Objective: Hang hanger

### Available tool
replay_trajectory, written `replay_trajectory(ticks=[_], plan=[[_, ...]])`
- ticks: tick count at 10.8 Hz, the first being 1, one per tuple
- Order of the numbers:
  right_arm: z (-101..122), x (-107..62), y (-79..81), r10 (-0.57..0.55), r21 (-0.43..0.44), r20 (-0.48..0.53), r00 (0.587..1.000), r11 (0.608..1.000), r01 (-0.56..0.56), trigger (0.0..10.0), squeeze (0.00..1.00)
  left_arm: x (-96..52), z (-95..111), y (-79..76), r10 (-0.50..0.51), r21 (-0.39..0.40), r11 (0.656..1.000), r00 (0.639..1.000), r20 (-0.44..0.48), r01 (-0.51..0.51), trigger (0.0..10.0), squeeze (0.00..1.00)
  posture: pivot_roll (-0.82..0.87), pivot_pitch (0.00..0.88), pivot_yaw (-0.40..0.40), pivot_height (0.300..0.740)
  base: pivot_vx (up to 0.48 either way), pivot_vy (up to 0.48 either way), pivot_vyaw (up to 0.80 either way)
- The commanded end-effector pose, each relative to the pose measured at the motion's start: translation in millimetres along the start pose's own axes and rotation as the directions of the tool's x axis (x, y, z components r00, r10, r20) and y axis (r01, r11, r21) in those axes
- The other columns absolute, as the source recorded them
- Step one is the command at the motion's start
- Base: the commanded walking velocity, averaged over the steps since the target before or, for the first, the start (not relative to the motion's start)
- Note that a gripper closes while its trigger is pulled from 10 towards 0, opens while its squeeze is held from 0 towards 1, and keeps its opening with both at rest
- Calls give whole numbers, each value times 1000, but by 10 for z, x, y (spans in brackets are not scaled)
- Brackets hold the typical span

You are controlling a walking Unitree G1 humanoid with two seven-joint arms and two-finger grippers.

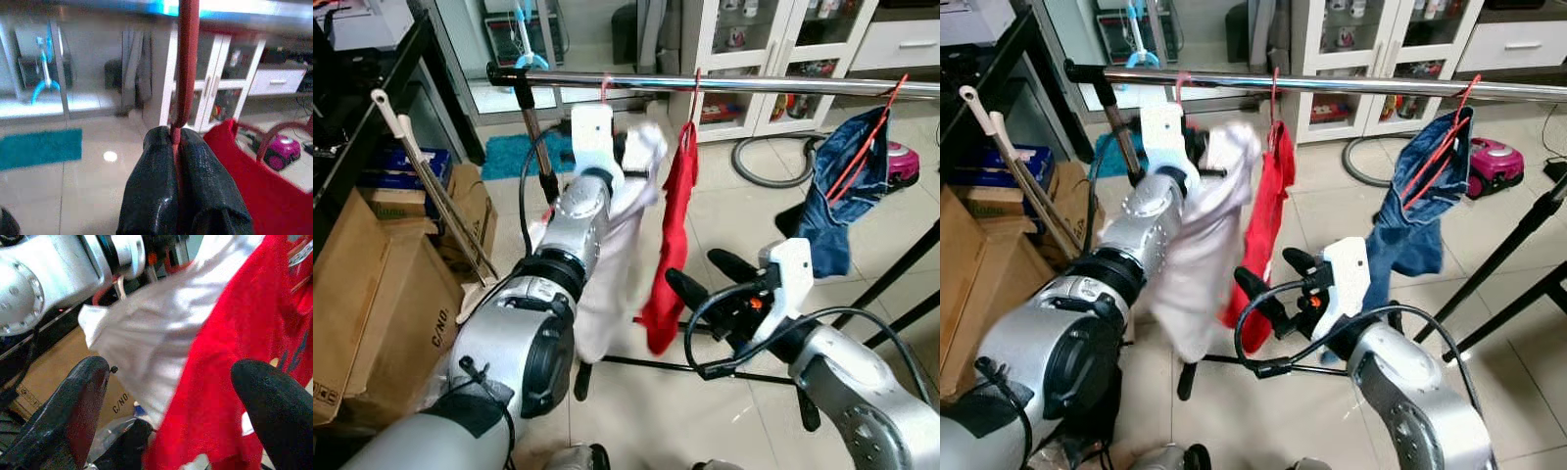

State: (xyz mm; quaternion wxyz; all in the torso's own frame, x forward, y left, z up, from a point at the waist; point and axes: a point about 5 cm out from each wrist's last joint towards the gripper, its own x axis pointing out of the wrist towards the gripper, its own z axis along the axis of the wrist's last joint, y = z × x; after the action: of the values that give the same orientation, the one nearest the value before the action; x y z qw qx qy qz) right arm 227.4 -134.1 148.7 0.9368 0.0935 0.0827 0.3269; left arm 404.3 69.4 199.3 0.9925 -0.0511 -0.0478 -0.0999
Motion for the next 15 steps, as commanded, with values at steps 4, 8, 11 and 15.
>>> replay_trajectory(ticks=[4,8,11,15], plan=[[-1,58,3,18,-9,21,1000,1000,-18,10000,0,70,306,185,50,63,996,994,99,-56,10000,0,-185,0,122,740,0,0,0],[-59,-35,10,1,-7,-2,1000,1000,-1,10000,0,84,267,457,101,131,987,995,-14,-99,10000,0,-223,25,120,740,0,0,0],[-104,-114,56,-16,2,-18,1000,1000,16,10000,0,53,128,551,106,158,984,985,-137,-84,10000,0,-257,52,128,740,0,0,0],[-125,-164,83,-27,8,-31,999,1000,27,10000,0,10,-6,596,110,208,976,967,-230,-62,10000,0,-273,75,131,740,0,0,0]])
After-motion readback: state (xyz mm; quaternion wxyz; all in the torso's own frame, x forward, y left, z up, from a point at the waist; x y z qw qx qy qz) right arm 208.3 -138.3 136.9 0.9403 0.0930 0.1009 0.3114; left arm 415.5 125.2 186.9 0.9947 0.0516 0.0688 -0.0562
